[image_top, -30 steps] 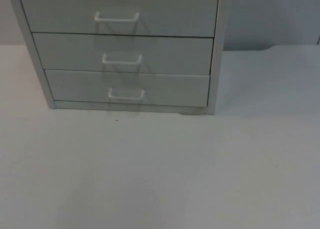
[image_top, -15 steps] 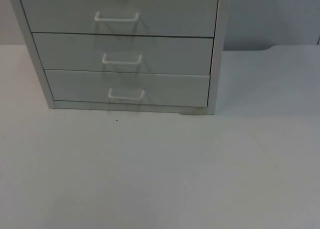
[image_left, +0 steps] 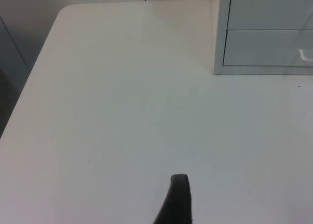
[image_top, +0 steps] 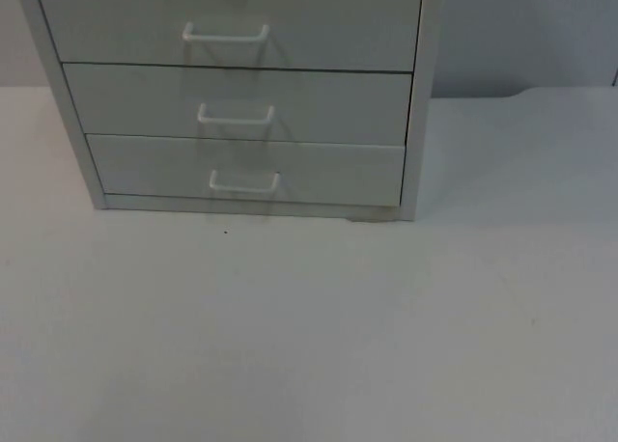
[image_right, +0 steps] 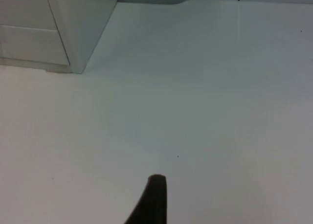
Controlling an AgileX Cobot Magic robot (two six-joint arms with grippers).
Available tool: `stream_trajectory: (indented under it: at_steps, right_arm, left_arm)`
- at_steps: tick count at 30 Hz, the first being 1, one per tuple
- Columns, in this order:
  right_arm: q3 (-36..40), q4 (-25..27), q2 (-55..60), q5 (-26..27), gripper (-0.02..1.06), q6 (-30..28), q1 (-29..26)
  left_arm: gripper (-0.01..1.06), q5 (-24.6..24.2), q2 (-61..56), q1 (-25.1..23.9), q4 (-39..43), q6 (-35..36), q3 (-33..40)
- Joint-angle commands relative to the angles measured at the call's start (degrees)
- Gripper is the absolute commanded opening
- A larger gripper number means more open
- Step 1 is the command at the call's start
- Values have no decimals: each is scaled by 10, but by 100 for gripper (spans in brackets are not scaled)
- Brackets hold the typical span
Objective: Open the drawer with the left hand, place the block into the drawer with the right hand, then close the drawer with the left hand.
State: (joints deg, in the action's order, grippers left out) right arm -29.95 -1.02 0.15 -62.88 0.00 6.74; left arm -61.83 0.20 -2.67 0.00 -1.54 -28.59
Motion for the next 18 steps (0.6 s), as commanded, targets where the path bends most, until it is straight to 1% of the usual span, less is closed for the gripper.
stream_trajectory:
  at_steps: [1,6,9,10,12,13,14,15,16,18]
  right_arm:
    - [4,-3,-2,9,81,0,-2]
    - [4,-3,-2,9,81,0,-2]
    - [4,-3,-2,9,83,0,-2]
    - [4,-3,-2,9,83,0,-2]
    - [4,-1,-2,9,89,0,-2]
    - [4,0,-2,9,95,-4,-2]
    - [4,0,-2,9,100,-4,-2]
    - [4,0,-2,9,100,-4,-2]
    - [4,0,-2,9,105,-5,-2]
    - [4,0,-2,9,105,-5,-2]
  left_arm:
    - [73,1,-2,3,0,5,3]
    - [73,1,-2,3,0,5,3]
    - [84,1,-2,3,0,5,3]
    - [84,1,-2,3,0,5,3]
    - [98,1,-2,3,0,5,3]
    - [103,1,-2,3,0,5,3]
    - [105,1,-2,3,0,5,3]
    - [105,1,-2,3,0,5,3]
    - [105,1,-2,3,0,5,3]
    - [105,1,-2,3,0,5,3]
